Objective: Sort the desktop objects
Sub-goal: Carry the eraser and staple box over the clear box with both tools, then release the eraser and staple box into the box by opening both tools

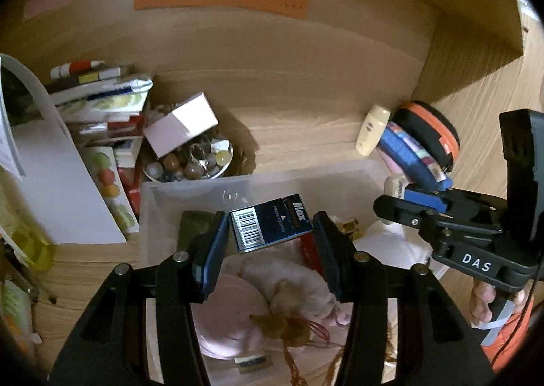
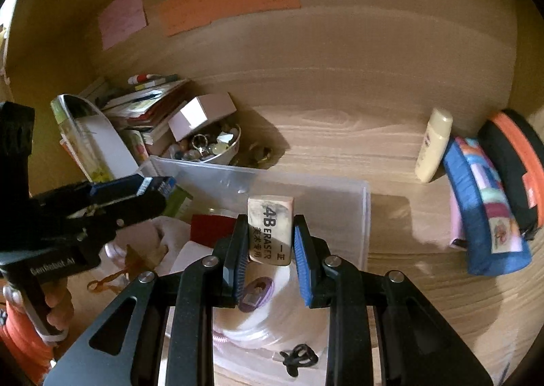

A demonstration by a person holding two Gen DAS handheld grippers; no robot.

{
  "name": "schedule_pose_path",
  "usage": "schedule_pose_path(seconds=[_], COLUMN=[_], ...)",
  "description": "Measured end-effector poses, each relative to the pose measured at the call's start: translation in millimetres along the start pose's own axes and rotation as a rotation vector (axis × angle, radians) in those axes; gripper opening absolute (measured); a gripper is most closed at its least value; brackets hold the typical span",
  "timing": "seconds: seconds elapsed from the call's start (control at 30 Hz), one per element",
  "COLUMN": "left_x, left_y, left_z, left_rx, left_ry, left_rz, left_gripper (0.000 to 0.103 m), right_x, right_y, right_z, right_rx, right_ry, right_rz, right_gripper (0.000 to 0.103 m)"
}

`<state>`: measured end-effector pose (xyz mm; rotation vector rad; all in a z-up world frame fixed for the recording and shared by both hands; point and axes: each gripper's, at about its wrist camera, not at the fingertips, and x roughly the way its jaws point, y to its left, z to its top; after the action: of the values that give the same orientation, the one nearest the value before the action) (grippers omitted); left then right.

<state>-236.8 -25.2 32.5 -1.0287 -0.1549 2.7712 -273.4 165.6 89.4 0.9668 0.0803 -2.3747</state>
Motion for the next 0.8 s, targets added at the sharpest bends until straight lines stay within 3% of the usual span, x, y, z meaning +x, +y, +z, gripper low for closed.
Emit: schedule_pose_path(seconds=[0.57,0.67,0.8], left_x=[24.4,19.3,12.4], left_y=[-1.2,-1.9,-5.4], left_z=[-6.3,-5.5,-3.2], left_rx=[0.004,0.012,0.022], left_ry=[0.069,0.057,0.041], left_rz=[-0.055,-0.057,-0.066], left_gripper=[0.050,0.050,0.062], right_x=[12.3,7.5,-3.9], right_y=[0.9,4.0,11.0], right_z=[-3.2,-3.3,-2.1], right_rx=[-0.032,-0.031,-0.040], right_ry=[-0.006,-0.012,-0.040], right_rz=[-0.024,-0.019,-0.038], right_gripper=[0.024,0.029,0.041])
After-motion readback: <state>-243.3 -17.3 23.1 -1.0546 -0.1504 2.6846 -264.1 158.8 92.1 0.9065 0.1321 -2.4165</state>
